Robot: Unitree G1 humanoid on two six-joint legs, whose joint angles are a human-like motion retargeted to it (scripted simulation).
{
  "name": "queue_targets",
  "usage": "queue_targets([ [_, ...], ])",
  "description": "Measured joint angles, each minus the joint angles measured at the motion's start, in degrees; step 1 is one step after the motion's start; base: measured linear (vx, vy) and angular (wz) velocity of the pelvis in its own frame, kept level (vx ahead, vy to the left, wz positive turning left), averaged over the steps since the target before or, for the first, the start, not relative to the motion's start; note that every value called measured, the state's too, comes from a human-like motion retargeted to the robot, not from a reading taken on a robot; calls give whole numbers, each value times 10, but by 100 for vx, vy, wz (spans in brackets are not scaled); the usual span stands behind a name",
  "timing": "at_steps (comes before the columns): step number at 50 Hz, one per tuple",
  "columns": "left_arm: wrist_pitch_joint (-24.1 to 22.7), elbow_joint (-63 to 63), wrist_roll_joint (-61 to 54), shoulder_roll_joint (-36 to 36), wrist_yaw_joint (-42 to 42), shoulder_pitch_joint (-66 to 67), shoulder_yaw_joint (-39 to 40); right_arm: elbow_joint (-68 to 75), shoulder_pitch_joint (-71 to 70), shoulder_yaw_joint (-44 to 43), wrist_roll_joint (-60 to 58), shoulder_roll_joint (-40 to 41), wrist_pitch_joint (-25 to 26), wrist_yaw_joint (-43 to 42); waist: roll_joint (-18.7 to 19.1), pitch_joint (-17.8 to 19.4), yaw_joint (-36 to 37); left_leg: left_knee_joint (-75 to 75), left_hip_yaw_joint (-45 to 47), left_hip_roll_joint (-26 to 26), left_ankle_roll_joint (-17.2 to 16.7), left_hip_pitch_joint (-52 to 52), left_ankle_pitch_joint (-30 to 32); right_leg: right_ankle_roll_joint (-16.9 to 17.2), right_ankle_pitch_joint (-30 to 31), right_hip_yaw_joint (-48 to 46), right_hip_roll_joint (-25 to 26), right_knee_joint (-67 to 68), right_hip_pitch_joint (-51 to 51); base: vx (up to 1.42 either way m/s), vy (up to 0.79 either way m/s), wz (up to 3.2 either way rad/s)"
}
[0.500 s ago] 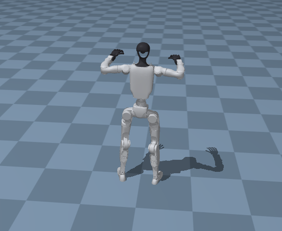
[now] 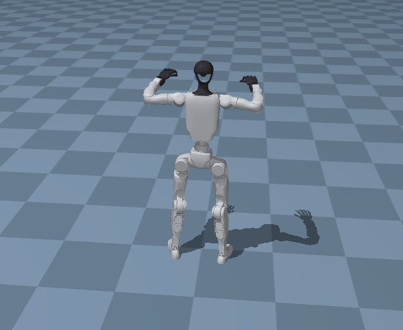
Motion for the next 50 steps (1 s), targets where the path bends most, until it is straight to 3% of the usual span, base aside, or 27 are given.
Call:
queue_targets([
  [22,-2,5,7,13,13,-15,-13,6,-16,16,-8,-1,-4,-17,2,-7,-6,-1,1,-1,1,0,2,0,2,1,-1,2,-2,0,0,0],
  [50,0,5,14,17,8,28,33,8,-6,0,-8,11,-1,-16,1,2,-5,3,-2,-1,-1,-4,1,0,2,0,-1,-1,-1,0,0,0],
])
